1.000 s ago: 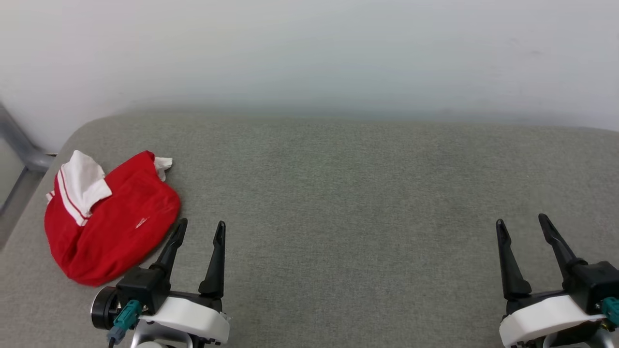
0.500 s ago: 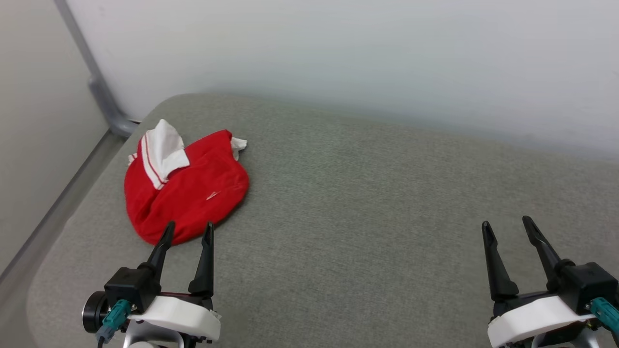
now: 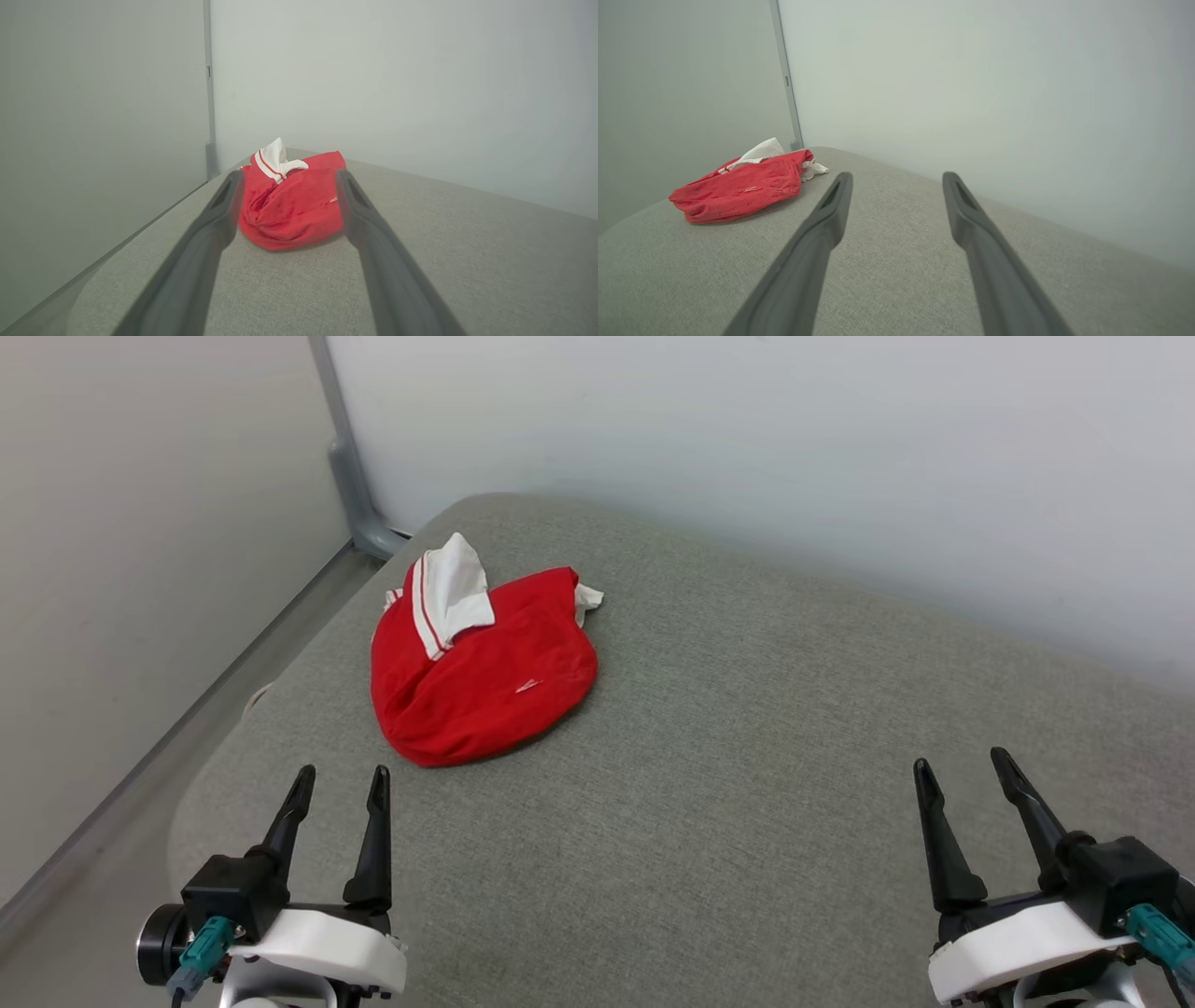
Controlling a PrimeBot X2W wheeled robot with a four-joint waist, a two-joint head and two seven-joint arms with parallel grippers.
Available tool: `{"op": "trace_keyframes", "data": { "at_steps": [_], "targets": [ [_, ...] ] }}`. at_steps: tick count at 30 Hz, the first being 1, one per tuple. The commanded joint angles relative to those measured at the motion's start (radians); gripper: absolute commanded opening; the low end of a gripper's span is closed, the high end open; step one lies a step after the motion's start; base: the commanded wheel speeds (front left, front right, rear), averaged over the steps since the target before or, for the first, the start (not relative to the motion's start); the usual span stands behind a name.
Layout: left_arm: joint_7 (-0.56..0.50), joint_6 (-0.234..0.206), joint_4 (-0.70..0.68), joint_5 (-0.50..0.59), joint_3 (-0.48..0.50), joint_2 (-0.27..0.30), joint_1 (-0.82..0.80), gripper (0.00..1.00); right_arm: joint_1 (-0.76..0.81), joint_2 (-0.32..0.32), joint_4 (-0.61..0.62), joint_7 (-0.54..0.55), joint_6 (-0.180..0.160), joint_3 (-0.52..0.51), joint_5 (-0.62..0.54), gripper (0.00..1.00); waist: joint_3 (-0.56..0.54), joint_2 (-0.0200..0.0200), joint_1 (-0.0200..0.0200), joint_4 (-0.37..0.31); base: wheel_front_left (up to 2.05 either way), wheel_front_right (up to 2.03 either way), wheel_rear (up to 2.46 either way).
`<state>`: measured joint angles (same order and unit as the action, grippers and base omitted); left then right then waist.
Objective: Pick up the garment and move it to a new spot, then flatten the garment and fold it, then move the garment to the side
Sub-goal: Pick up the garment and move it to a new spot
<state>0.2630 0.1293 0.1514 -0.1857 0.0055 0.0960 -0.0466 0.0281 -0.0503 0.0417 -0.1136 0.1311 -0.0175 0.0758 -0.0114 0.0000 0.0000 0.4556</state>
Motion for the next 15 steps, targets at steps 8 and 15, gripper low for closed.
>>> {"op": "trace_keyframes", "data": {
  "at_steps": [8,15],
  "targets": [
    [0.003,0.002,0.003,0.009,0.004,0.012,-0.026,1.00,-0.026,0.000,-0.003,0.002,-0.001,-0.002,-0.007,1.00,0.018,0.0000,0.0000,0.040,0.00,0.00,0.00],
    [0.003,0.002,0.039,-0.010,0.005,0.029,-0.107,1.00,-0.054,0.000,0.023,0.025,-0.001,0.003,-0.037,1.00,0.074,0.0000,0.0000,0.009,0.00,0.00,0.00]
  ]
}}
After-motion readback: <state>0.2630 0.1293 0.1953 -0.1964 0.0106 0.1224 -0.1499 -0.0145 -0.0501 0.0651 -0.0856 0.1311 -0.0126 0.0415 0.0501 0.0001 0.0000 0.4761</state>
